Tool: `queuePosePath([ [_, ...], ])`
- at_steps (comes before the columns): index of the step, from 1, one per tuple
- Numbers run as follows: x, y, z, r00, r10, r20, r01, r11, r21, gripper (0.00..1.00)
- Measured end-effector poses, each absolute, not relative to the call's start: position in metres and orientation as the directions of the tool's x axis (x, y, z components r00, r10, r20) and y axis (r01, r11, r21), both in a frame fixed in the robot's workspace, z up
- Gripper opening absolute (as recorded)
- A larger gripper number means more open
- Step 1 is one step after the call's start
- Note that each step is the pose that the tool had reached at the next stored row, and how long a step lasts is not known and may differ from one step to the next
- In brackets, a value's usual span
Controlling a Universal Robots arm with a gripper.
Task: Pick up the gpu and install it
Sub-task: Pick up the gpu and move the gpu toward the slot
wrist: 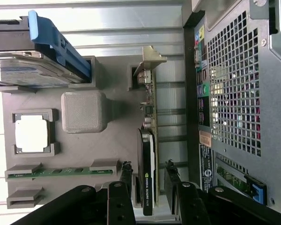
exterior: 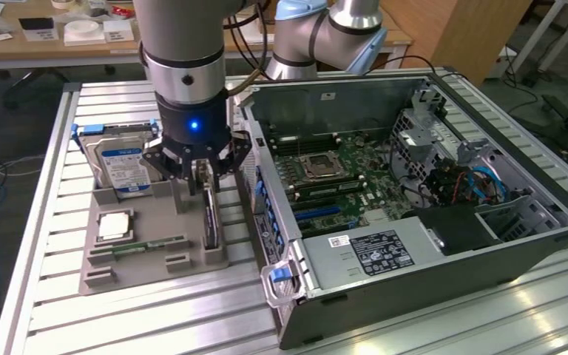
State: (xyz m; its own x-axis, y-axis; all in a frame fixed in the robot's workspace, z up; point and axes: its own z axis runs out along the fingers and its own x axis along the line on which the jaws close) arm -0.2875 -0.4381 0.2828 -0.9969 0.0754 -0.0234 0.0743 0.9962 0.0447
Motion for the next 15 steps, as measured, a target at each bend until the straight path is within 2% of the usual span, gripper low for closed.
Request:
queuePosePath([
  [15,-0.284,-0.438,0.267,-0.997,0.075,-0.022,0.074,0.996,0.045,0.42],
])
